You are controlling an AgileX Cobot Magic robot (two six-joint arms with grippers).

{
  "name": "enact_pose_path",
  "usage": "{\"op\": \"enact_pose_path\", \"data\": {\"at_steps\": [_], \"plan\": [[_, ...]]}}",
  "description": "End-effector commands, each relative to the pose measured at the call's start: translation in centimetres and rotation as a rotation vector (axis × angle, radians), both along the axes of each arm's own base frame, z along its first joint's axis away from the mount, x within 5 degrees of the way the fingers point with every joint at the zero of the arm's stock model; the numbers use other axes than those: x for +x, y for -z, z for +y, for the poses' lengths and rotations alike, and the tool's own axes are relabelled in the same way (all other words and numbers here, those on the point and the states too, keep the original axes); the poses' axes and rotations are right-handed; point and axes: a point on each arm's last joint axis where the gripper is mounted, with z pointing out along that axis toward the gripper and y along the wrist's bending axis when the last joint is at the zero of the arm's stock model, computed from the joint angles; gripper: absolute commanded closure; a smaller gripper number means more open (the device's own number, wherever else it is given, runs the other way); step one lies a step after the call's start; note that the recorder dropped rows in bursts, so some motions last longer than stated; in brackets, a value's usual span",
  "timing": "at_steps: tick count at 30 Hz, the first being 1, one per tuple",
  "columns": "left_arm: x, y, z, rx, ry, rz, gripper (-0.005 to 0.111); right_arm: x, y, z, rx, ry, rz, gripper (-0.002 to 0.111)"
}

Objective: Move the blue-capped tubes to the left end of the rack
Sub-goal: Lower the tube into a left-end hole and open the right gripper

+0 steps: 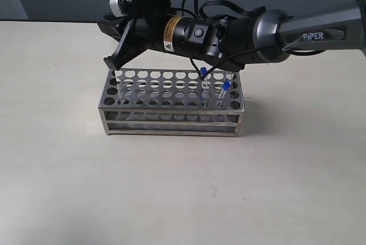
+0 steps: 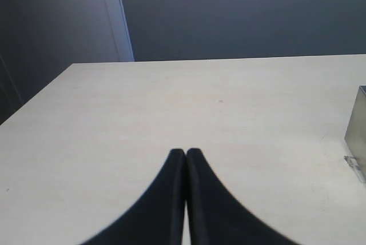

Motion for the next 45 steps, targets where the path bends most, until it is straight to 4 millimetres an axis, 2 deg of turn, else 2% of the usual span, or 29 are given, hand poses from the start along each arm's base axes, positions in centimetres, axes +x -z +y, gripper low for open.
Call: {"op": "enact_pose_path", "data": {"at_steps": [1, 11, 19, 28, 38, 39, 41, 42, 43, 45], "plan": [[0.0, 0.0, 0.0, -0.002, -0.006, -0.011, 0.106, 0.2, 0.9, 0.1, -0.014, 0.002, 0.019, 0.109], [0.0, 0.0, 0.0, -0.002, -0.006, -0.011, 0.106, 0.5, 3.9, 0.3, -0.042, 0.007, 0.087, 0.109], [0.0, 0.0, 0.0, -0.002, -0.006, -0.011, 0.106, 0.4, 4.0, 0.5, -0.024, -0.006, 0.092, 0.109], [0.0, 0.0, 0.0, -0.002, -0.006, -0.011, 0.106, -0.6, 5.2, 2.5, -0.136, -0.031, 0.093, 0.109], [0.0, 0.0, 0.0, -0.002, -0.006, -0.011, 0.106, -0.4, 5.5, 2.5, -0.133, 0.01, 0.156, 0.109], [0.0, 0.0, 0.0, -0.002, -0.006, -0.011, 0.106, -0.4, 5.5, 2.5, -0.132, 0.01, 0.157, 0.107], [0.0, 0.0, 0.0, -0.002, -0.006, -0.011, 0.106, -0.3, 5.5, 2.5, -0.134, 0.014, 0.162, 0.086], [0.0, 0.0, 0.0, -0.002, -0.006, -0.011, 0.106, -0.3, 5.5, 2.5, -0.135, 0.015, 0.163, 0.071], [0.0, 0.0, 0.0, -0.002, -0.006, -0.011, 0.106, -0.3, 5.5, 2.5, -0.135, 0.015, 0.163, 0.063], [0.0, 0.0, 0.0, -0.002, -0.006, -0.011, 0.106, -0.3, 5.4, 2.5, -0.132, 0.014, 0.16, 0.058]]}}
